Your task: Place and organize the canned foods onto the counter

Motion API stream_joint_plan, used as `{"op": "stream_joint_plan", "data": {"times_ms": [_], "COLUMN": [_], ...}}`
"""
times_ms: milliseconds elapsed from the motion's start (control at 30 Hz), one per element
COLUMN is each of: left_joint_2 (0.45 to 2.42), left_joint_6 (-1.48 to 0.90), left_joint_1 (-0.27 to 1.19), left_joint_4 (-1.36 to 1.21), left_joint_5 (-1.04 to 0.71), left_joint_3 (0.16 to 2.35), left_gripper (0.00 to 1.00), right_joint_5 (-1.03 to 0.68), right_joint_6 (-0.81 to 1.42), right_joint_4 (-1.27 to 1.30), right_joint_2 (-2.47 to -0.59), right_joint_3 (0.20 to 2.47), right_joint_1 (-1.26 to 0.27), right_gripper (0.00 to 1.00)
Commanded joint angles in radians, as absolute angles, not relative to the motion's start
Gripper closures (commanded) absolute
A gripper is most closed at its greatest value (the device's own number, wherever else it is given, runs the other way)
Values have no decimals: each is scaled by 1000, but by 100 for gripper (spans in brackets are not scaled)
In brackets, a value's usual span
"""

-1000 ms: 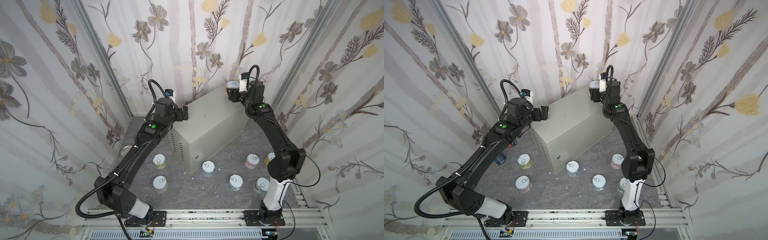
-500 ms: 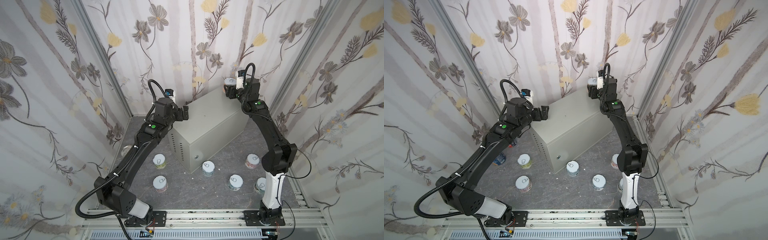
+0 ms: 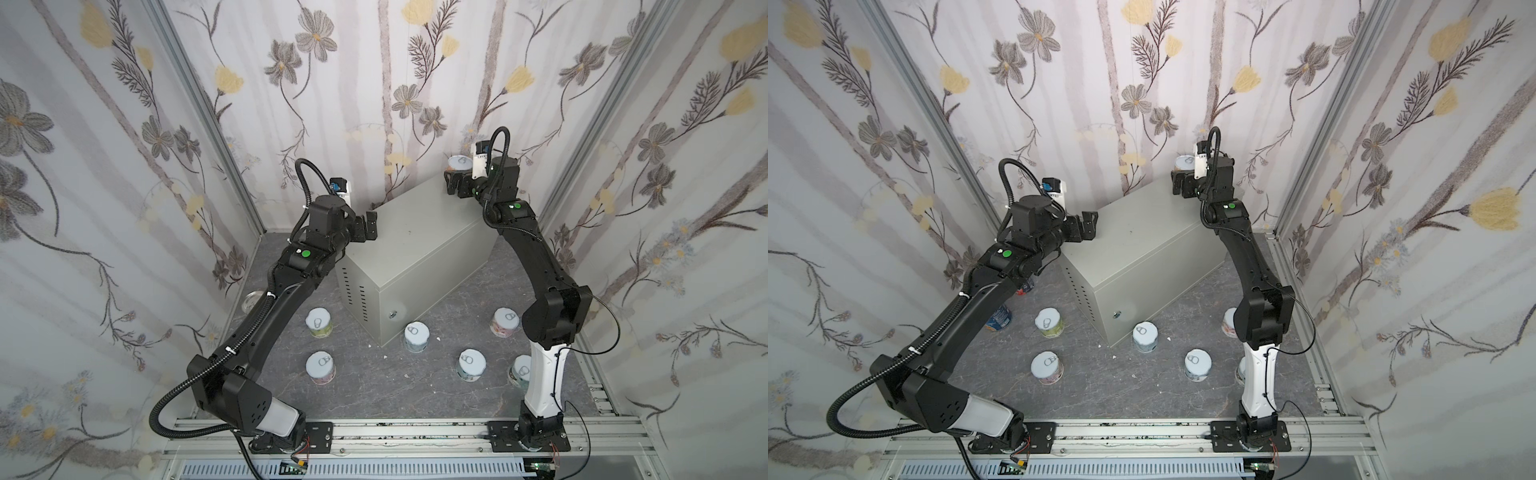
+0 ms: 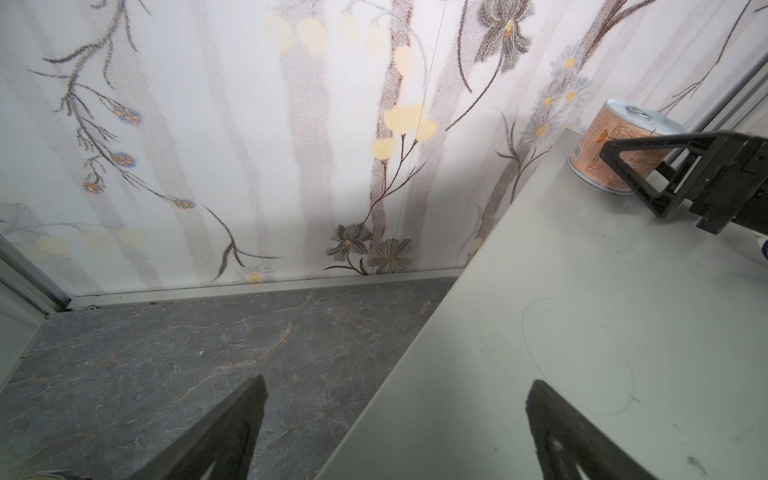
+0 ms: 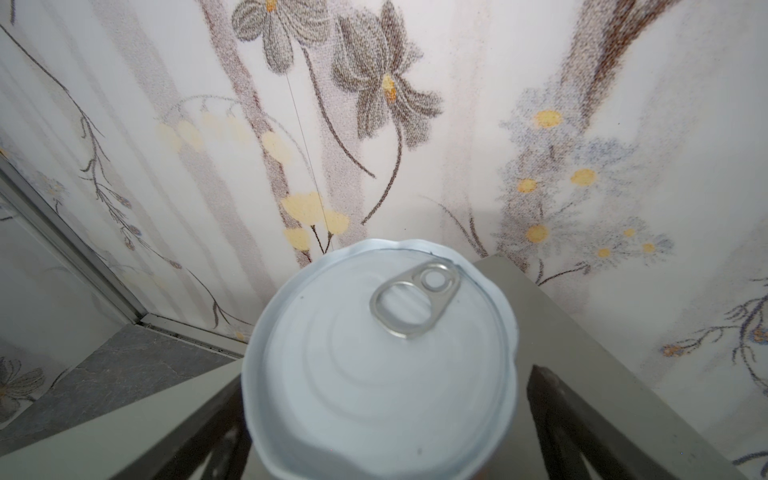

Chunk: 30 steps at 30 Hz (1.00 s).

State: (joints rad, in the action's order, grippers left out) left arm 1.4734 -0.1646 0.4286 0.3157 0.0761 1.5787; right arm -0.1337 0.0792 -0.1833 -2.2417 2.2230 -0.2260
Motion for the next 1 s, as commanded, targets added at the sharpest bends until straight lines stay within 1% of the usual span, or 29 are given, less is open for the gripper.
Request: {"op": "stream_joint_plan", "data": {"times_ms": [0, 267, 400, 600, 833, 967], "left_joint_2": [1447, 1329, 1232, 1085, 969, 905], "left_joint_6": [-157, -169, -204, -238, -296, -336], "left_joint_1": [428, 421, 408, 402, 400, 397], "left_joint_4": [277, 279, 283, 308, 361, 389], "left_joint_5": [96, 119, 104, 106, 149, 194], "left_joint_3": [1567, 1514, 1427, 1302, 1177, 1108], "left_gripper": [0, 0, 0, 0, 0, 0], "right_joint_5": [-164, -177, -119, -34, 29, 63], "right_joint_6": [99, 126, 130, 156, 218, 242], "right_joint_4": [-157, -202, -266, -323, -330, -382], "right_joint_2": [-2208, -2077, -1972, -1740, -1414, -1273], "right_joint_3": [2227, 2221, 2178, 1980, 1635, 1479], "right_joint_1": [-227, -231, -245, -267, -281, -282], "right_gripper": [0, 0, 0, 0, 0, 0]}}
